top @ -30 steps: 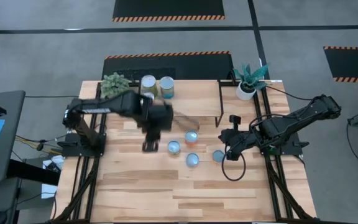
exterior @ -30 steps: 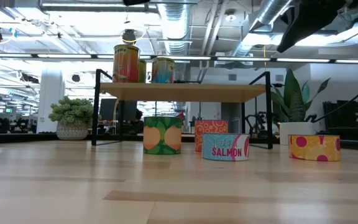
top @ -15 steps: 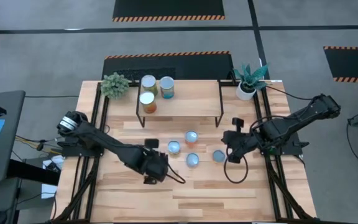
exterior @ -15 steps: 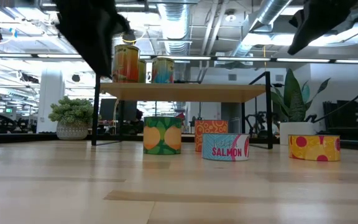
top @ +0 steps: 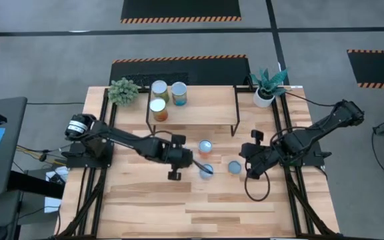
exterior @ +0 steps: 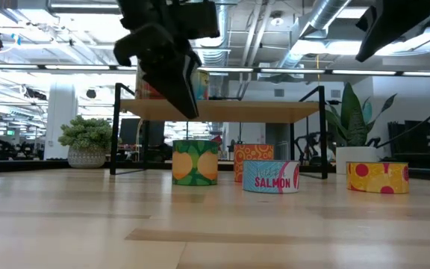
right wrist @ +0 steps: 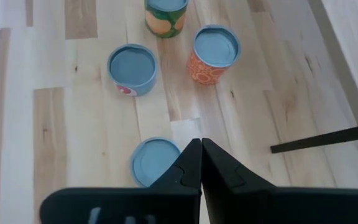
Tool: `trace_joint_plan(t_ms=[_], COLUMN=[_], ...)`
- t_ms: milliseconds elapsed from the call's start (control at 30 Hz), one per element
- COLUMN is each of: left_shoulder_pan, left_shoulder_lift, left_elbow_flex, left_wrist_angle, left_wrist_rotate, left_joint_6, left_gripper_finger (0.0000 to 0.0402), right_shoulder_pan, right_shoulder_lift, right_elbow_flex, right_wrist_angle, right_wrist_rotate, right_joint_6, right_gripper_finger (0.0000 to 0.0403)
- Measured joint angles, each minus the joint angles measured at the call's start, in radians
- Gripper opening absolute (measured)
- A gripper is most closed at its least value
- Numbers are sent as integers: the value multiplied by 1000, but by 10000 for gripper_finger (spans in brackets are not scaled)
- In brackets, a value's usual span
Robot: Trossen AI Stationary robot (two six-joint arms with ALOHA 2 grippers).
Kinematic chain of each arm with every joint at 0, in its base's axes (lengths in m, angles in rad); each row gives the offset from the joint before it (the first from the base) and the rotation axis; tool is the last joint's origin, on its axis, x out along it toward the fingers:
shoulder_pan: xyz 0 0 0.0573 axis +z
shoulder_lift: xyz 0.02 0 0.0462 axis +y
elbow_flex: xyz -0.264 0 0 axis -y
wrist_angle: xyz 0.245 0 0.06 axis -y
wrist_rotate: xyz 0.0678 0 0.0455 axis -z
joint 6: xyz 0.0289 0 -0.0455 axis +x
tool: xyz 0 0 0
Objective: Pick and place cans onto a shelf
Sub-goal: Put the canned peaches on the shelf
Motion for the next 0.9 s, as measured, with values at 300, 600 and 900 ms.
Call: trace_joint_plan(t_ms=[300, 600, 900], left_shoulder_pan=[2, 3, 2], left_shoulder_lift=[41, 99, 99], left_elbow_flex=[-2, 5, 6], left_wrist_angle=[-9, 4, -8], left_wrist_rotate=[98, 44, 77], left_joint_6=[60, 82, 104], left_gripper_finger=[64, 64, 62], right_shoulder_pan=[17, 18, 23], right_shoulder_lift=[0, 0, 0], right_elbow_flex=[0, 0, 0], right_wrist_angle=[-2, -16, -19], right_wrist_rotate=[0, -1, -3], right_joint_6=[2, 2, 3], right_gripper_finger=[26, 23, 26])
